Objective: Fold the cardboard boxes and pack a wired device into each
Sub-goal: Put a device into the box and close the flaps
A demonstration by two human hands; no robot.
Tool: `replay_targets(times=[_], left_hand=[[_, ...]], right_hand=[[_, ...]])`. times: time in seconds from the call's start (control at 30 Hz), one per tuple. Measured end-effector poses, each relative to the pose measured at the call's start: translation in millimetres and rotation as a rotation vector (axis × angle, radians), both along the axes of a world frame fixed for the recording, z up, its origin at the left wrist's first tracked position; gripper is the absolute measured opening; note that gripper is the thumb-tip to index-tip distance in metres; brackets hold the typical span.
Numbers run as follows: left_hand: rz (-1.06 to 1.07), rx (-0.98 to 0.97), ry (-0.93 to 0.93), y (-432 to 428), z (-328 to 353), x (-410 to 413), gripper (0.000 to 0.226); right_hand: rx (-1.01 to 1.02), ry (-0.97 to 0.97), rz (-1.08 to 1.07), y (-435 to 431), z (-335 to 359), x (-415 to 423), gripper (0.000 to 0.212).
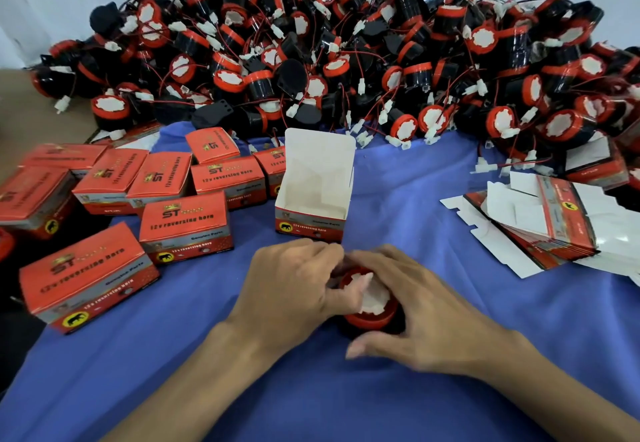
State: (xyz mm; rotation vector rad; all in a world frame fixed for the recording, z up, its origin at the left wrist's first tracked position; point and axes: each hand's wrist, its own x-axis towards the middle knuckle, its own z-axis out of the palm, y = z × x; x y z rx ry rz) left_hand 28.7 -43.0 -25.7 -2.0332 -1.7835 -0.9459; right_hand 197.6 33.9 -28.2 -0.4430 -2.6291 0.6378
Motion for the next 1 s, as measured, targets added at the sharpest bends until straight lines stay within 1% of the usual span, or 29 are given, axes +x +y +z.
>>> replay_targets(times=[0.03, 0.07, 0.17, 0.33, 0.37, 0.4, 0.5, 0.53, 0.6, 0.67, 0.73, 0.8, 0.9, 1.0], left_hand=[[-0.001, 0.005, 0.003, -0.6, 1.0, -0.3, 0.044], [-0.005, 0.003, 0.007, -1.1, 1.6, -0.7, 0.045], [-0.064, -0.056, 0.0, -1.0, 2.4, -3.2, 0.045], [-0.187, -0.222, -0.042, -3.5, 1.4, -14.0, 0.043], [-0.204, -0.264, -0.084, -4.2, 0.7, -16.6, 0.041], [-0.226, -0.314, -0.166, -4.8, 0.0, -18.7, 0.037], [-0.332, -0.441, -0.563, -2.2, -1.1, -22.7, 0.031], [-0.359, -0.48, -0.667, -1.1, -0.6, -23.4, 0.03], [-0.392, -0.561, -0.793, 0.8, 1.1, -24.5, 0.024], [-0.41, -0.631, -0.869, 1.7, 3.1, -27.0, 0.017], [-0.405, -0.678, -0.877, 2.4, 6.5, -29.2, 0.011], [-0.37, -0.695, -0.827, 3.4, 8.5, -29.2, 0.006], [-0.303, -0.685, -0.702, 4.2, 10.3, -26.8, 0.003], [-0.288, -0.731, -0.702, 4.5, 14.2, -26.7, 0.004]], right_hand=[[0.073, -0.005, -0.011, -1.4, -0.5, -1.4, 0.067], [0.105, -0.002, -0.025, -3.0, -0.5, -2.9, 0.064], [0.106, 0.03, -0.06, -5.7, 0.3, -4.4, 0.053], [0.086, 0.014, -0.099, -6.1, -2.6, -3.8, 0.053], [0.077, 0.009, -0.109, -6.2, -3.0, -3.6, 0.053], [0.062, 0.004, -0.122, -6.0, -3.1, -3.3, 0.054], [-0.011, -0.014, -0.167, -4.4, -0.9, -1.7, 0.054], [-0.04, -0.025, -0.177, -3.8, 0.1, -1.5, 0.053], [-0.077, -0.047, -0.191, -2.7, 1.8, -1.1, 0.053], [-0.059, -0.066, -0.21, -2.9, 3.1, -0.8, 0.055], [0.001, -0.078, -0.229, -3.8, 3.9, -0.8, 0.058], [0.041, -0.073, -0.249, -4.1, 4.0, -0.8, 0.058], [0.043, -0.036, -0.27, -3.8, 3.9, -1.2, 0.056], [0.053, 0.042, -0.266, -3.6, 1.6, -1.4, 0.054]])
